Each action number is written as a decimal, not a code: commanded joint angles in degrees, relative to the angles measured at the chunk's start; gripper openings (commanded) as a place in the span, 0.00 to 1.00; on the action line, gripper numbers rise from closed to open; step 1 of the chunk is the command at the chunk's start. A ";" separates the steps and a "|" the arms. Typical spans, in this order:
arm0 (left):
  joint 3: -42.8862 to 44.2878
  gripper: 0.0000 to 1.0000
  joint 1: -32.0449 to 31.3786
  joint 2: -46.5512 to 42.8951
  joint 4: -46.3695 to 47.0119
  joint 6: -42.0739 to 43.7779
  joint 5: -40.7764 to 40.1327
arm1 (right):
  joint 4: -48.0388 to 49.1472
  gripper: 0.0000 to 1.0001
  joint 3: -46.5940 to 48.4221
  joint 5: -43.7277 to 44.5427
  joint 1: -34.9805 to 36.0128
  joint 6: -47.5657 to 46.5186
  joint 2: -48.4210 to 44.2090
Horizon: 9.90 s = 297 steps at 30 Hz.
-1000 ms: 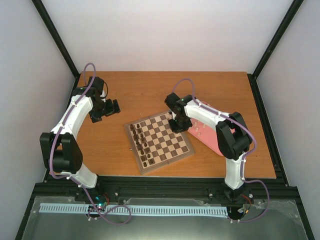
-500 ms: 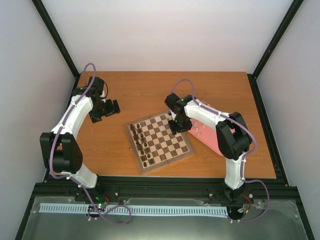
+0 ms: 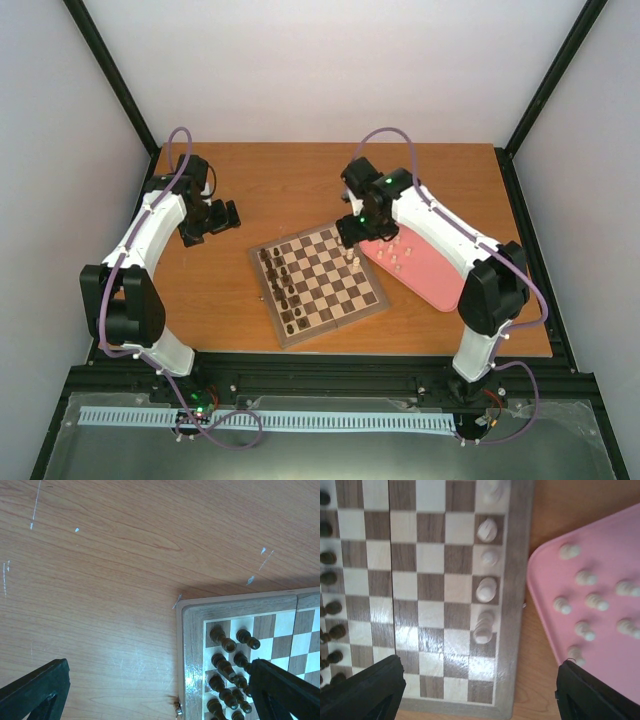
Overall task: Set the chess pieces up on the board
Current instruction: Pick up the chess piece from the storage box, then place the chess piece on the chessboard, then pick up the chess piece from the storage box, then place the chess piece on the chessboard.
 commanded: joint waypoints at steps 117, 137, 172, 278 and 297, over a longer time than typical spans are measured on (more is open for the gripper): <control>-0.12 1.00 -0.35 0.35 0.59 -1.55 1.04 | -1.53 0.13 30.00 -2.92 1.34 -3.40 32.55; -0.68 1.00 -0.33 -0.90 -0.09 -1.34 0.45 | -0.79 0.15 34.40 -0.39 1.34 -3.86 35.71; -0.43 1.00 -0.36 -0.49 0.25 -1.79 0.64 | -0.86 0.35 36.88 -3.64 1.35 -5.81 29.73; -2.34 1.00 -0.37 -3.05 1.29 -1.68 1.90 | -3.36 0.09 23.48 -0.44 3.54 -3.32 23.12; -2.80 1.00 -0.37 -2.29 1.61 -2.22 1.72 | 0.80 0.09 20.75 1.28 4.16 -2.93 26.64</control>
